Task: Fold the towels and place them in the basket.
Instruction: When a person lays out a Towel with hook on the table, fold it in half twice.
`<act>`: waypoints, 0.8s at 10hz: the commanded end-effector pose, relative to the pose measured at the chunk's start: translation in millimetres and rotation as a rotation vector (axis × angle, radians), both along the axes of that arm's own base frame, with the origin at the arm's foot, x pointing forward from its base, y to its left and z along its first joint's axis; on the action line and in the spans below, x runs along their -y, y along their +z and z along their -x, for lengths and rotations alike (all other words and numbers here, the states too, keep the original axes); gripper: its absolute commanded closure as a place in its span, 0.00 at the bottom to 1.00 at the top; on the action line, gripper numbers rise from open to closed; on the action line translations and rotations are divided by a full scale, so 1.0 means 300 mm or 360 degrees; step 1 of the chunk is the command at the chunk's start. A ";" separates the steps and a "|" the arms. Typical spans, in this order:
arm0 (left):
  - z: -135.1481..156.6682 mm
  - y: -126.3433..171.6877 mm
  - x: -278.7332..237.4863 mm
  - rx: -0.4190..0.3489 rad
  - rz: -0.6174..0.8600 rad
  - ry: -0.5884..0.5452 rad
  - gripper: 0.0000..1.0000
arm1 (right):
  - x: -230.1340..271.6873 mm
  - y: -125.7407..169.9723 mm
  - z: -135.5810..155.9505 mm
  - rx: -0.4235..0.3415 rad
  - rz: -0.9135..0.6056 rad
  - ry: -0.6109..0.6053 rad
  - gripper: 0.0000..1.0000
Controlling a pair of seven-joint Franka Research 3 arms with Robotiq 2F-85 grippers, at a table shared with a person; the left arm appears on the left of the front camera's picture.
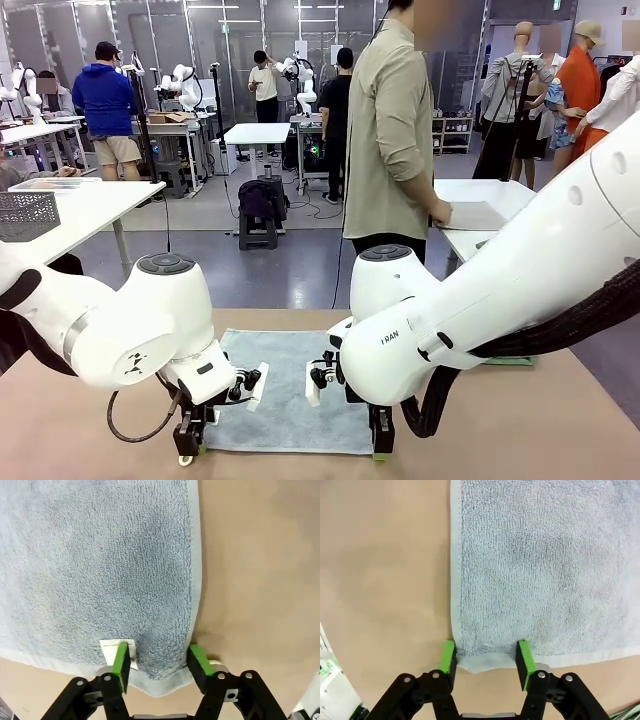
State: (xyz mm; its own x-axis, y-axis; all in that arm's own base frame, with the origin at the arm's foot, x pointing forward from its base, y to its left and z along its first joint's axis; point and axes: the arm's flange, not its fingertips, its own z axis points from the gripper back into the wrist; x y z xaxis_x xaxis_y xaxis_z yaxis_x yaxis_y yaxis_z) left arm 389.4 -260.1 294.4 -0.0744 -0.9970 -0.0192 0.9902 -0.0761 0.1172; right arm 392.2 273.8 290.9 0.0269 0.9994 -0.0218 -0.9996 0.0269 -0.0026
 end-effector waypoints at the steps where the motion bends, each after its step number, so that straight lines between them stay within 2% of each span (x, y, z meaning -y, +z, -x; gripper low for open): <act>1: -0.016 -0.006 -0.002 -0.0029 0.0003 -0.0040 0.42 | 0.002 -0.019 0.002 -0.0009 0.0001 0.0002 0.74; 2: -0.016 -0.004 0.001 -0.0040 0.0000 -0.0042 0.77 | 0.002 -0.019 0.000 -0.0011 0.0002 0.0001 0.75; 3: -0.014 0.001 0.003 -0.0049 0.0002 -0.0049 0.62 | 0.002 -0.016 -0.001 -0.0015 0.0004 -0.0003 0.94; 4: -0.013 0.010 0.005 -0.0065 0.0012 -0.0065 0.97 | 0.002 -0.011 -0.002 -0.0018 0.0006 -0.0007 0.95; 5: -0.011 0.029 0.007 -0.0078 0.0023 -0.0084 0.82 | 0.002 -0.002 -0.002 -0.0024 0.0010 -0.0011 1.00; 6: -0.009 0.049 0.006 -0.0076 0.0029 -0.0095 1.00 | 0.001 0.006 -0.001 -0.0025 0.0014 -0.0010 1.00; 8: -0.011 0.078 -0.001 -0.0070 0.0033 -0.0095 1.00 | 0.000 0.014 -0.005 -0.0034 0.0018 -0.0006 1.00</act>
